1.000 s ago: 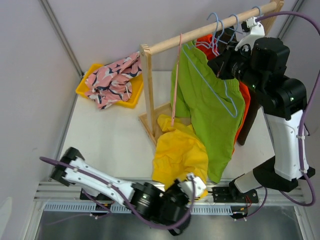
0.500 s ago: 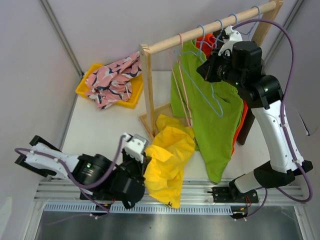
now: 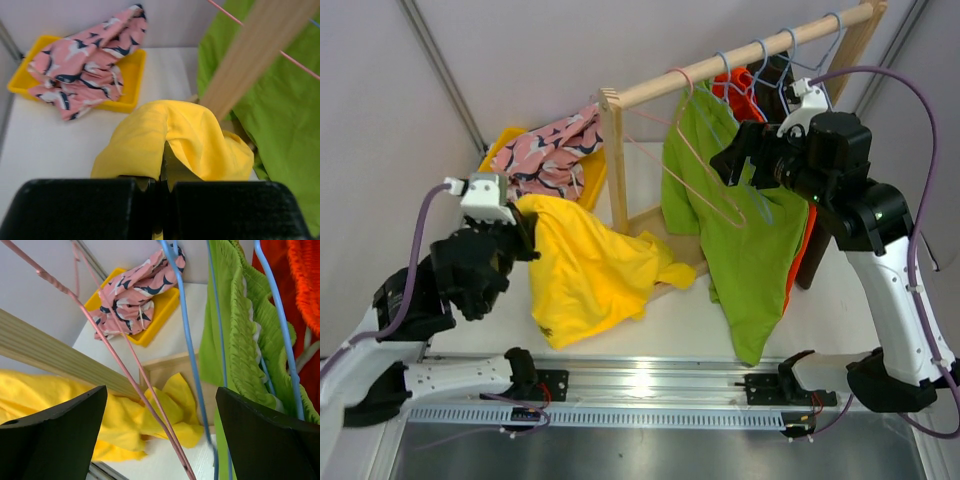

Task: Remove the shorts from the hanger

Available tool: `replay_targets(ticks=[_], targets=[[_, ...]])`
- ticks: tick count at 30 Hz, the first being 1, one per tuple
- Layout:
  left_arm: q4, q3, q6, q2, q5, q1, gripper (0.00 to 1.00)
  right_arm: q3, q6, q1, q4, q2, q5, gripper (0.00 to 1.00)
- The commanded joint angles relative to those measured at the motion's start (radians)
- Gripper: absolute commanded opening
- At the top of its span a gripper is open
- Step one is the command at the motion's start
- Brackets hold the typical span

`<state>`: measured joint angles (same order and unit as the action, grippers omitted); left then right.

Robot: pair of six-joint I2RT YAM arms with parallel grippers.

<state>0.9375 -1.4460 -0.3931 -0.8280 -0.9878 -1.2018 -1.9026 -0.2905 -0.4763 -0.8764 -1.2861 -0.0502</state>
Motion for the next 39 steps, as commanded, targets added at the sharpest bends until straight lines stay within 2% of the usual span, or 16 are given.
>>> replay_targets(ticks=[1,2,6,11,14,16,17,19,21,22,24,28,31,35,37,39], targets=[[-0.181,-0.071,0.263,-0.057,0.202,0.212,0.0,0.022,0.01,0.004,-0.013,0.03,0.026,0.99],[-0.195,-0.111,0.287,-0.072,0.236,0.307,0.0,0.027,0.011,0.005,-0.012,0.037,0.029,0.99],[-0.246,-0.203,0.312,-0.152,0.386,0.522,0.0,0.06,0.013,0.01,-0.001,0.077,0.047,0.99],[-0.281,-0.424,0.29,-0.377,0.595,0.769,0.0,0.091,0.022,0.016,0.008,0.116,0.082,0.99],[-0.283,-0.643,0.289,-0.561,0.641,0.876,0.0,0.105,0.034,0.022,0.01,0.14,0.084,0.99],[-0.241,-0.915,0.278,-0.678,0.663,0.96,0.0,0.109,0.04,0.027,0.004,0.152,0.084,1.0],[-0.227,-0.986,0.269,-0.798,0.673,0.988,0.0,0.111,0.039,0.028,0.001,0.157,0.081,0.99],[-0.262,-1.186,0.241,-0.887,0.721,1.041,0.0,0.12,0.036,0.033,0.004,0.165,0.067,0.99],[-0.381,-1.115,0.192,-0.91,0.828,1.099,0.0,0.154,0.03,0.033,0.02,0.188,0.049,0.99],[-0.554,-1.02,0.189,-0.907,0.856,1.105,0.0,0.171,0.022,0.031,0.045,0.198,0.011,0.99],[-0.697,-0.988,0.194,-0.963,0.928,1.108,0.0,0.232,0.013,0.033,0.074,0.234,-0.023,0.99],[-0.787,-1.157,0.181,-1.176,0.98,1.11,0.0,0.331,0.002,0.033,0.154,0.283,-0.039,0.99],[-0.913,-1.102,0.168,-1.226,1.008,1.113,0.0,0.37,-0.001,0.033,0.183,0.301,-0.043,0.99],[-0.902,-1.053,0.178,-1.269,0.947,1.113,0.0,0.37,0.01,0.031,0.206,0.318,-0.046,0.99],[-0.892,-0.937,0.169,-1.269,0.887,1.113,0.07,0.363,0.011,0.033,0.234,0.335,-0.056,0.99],[-0.855,-0.804,0.148,-1.255,0.835,1.114,0.6,0.335,0.011,0.033,0.244,0.338,-0.074,0.99]])
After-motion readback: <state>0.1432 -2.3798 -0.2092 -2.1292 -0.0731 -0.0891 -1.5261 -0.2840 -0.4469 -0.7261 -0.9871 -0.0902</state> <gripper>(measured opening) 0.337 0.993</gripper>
